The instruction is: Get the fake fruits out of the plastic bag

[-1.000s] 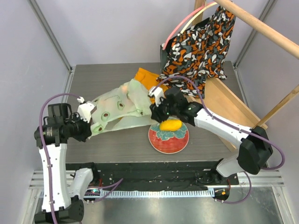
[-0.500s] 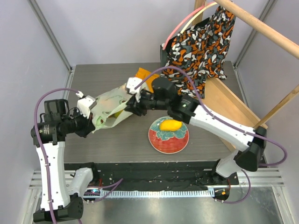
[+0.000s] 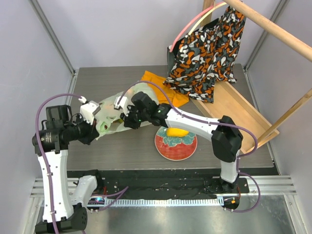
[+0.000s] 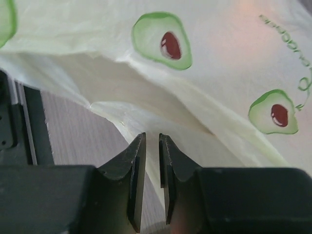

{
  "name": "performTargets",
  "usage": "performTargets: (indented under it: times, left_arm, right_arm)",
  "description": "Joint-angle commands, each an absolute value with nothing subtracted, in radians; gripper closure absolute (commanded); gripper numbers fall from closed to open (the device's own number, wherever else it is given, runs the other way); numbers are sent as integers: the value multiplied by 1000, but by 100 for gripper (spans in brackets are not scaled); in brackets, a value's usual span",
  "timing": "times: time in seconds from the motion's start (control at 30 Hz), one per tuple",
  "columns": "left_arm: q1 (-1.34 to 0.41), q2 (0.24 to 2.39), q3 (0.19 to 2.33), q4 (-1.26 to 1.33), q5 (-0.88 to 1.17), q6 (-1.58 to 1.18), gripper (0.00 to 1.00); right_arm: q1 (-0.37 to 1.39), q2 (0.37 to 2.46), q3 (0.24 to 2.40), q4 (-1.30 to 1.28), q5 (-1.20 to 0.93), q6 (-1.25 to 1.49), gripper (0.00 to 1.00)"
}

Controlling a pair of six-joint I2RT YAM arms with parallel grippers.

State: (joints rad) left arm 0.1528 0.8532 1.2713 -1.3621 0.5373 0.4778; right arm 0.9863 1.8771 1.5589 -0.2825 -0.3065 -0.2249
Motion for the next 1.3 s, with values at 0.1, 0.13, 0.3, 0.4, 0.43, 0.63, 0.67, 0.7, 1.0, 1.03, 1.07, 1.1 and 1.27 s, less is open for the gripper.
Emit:
performTargets:
  times: [0.1, 0.13, 0.3, 0.4, 0.43, 0.63, 0.67, 0.7, 1.0, 1.03, 1.07, 1.1, 1.27]
  left_arm:
    - [155, 813, 1229, -1516, 520, 500, 100]
    - [155, 807, 1223, -1517, 519, 505, 100]
    - [155, 798, 1230, -1511, 514, 497, 100]
    - [155, 796, 1239, -1497, 512, 488, 100]
    - [155, 793, 1241, -1493, 509, 485, 100]
    - [155, 784, 1224, -1463, 489, 472, 100]
    - [155, 781, 1221, -1462, 489, 474, 100]
    - [155, 779, 1216, -1457, 488, 474, 100]
    - [155, 750, 1175, -1454, 483, 489, 100]
    - [155, 750, 1175, -1456, 486, 498, 100]
    - [155, 753, 1178, -1465, 492, 503, 100]
    - [155, 753, 1184, -1468, 505, 509, 100]
    - [155, 756, 1206, -1477, 535, 528, 100]
  right_arm:
    - [991, 1965, 1701, -160, -135, -135, 76]
    - [991, 1976, 1707, -158, -137, -129, 77]
    - [989, 1997, 1720, -166, -140, -121, 76]
    - [989, 2046, 1717, -170, -85, -117, 76]
    - [989, 2058, 1712, -161, -69, -115, 76]
    - [992, 2050, 1600, -149, -34, -71, 76]
    - [994, 2037, 1562, -150, -44, -66, 76]
    - [1000, 2019, 1548, -149, -57, -69, 76]
    - [1000, 2104, 1722, -240, -37, -443, 47]
    - [1005, 2114, 1739, -264, -35, -483, 46]
    - [1006, 2120, 1759, -281, -37, -549, 46]
    - [1006, 2126, 1764, -311, -47, -598, 46]
    - [1009, 2164, 1787, -376, -84, -826, 43]
